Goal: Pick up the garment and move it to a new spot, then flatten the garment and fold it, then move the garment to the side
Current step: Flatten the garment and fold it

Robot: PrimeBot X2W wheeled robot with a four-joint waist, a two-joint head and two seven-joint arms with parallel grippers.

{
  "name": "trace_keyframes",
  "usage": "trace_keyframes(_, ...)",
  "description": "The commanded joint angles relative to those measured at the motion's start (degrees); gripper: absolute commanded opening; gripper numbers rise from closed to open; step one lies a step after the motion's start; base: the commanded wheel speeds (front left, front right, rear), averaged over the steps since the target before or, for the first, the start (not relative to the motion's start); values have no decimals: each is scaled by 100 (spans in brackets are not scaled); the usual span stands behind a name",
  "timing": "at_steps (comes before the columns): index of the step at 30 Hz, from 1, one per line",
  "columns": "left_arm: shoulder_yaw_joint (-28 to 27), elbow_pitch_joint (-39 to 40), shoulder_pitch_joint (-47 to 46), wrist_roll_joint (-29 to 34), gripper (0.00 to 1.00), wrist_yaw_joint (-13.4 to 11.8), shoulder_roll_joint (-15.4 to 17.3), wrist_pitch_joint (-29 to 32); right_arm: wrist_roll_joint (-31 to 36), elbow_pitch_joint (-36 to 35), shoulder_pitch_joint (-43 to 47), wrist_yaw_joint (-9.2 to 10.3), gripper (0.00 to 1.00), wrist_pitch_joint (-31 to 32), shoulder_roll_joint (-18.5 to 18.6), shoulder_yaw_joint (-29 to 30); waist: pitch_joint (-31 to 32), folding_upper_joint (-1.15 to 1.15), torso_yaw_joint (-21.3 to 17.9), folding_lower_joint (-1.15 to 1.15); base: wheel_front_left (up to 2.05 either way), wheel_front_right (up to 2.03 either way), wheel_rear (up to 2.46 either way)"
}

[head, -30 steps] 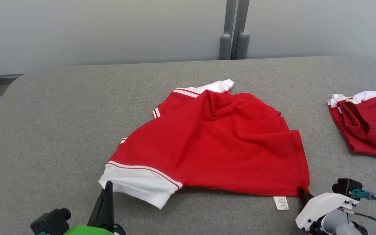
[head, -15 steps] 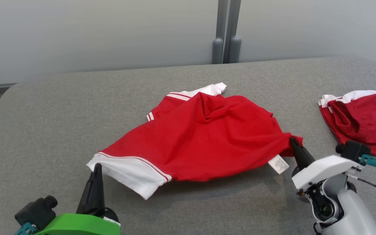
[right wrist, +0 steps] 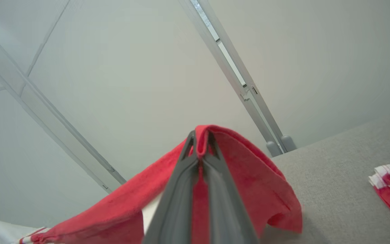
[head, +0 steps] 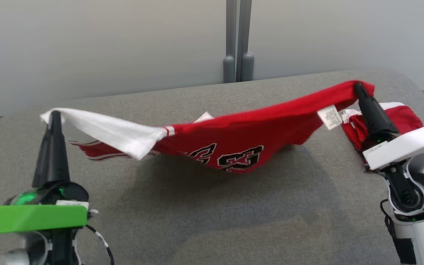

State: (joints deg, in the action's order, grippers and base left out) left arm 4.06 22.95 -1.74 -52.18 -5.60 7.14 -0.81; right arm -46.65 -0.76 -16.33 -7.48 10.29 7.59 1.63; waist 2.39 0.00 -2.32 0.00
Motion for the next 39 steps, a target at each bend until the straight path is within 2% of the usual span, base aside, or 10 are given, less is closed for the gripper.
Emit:
trace_keyframes(1, -63, 114, -139, -68, 0, -30, 63, 33, -9, -119, -76, -2, 0, 50, 18, 63, 34, 0, -29, 0, 0, 0, 0)
trace_keyframes(9, -452, 1220, -962, -285, 0, -387, 472, 634, -125, -1251, -336, -2, 0, 696, -194, 499, 108, 0, -55, 0, 0, 0, 0)
trace_keyframes(15, -494, 1807, -1740, -357, 0, -678, 748, 1134, -280, -2021, -569, -2, 0, 1152, -357, 814, 91, 0, -1, 0, 0, 0, 0)
trace_keyframes(21, -492, 2042, -2379, -346, 0, -953, 983, 1568, -442, -2499, -729, -2, 0, 1539, -445, 1053, -64, 0, 69, 0, 0, 0, 0)
trace_keyframes(25, -442, 1990, -2618, -329, 0, -1064, 1083, 1769, -328, -2527, -783, -2, 0, 1749, -465, 1130, -258, 0, 119, 0, 0, 0, 0)
trace_keyframes(27, -414, 1912, -2728, -361, 0, -1106, 1087, 1833, -339, -2428, -871, -2, 0, 1830, -466, 1089, -466, 0, 155, 0, 0, 0, 0)
trace_keyframes(31, -294, 1430, -3066, -283, 0, -1017, 1169, 1890, -192, -1881, -1376, -2, 0, 1951, -466, 911, -953, 0, 188, 0, 0, 0, 0)
trace_keyframes(35, -90, 200, -4208, 79, 0, -823, 1468, 1990, 380, -360, -3031, -3, 0, 1767, -467, 777, -1727, 0, 195, 0, 0, 0, 0)
trace_keyframes(39, 200, -1255, -5654, 605, 0, -652, 1630, 1870, 1219, 1260, -4769, -2, 0, 1081, -463, 716, -2241, 0, 276, 0, 0, 0, 0)
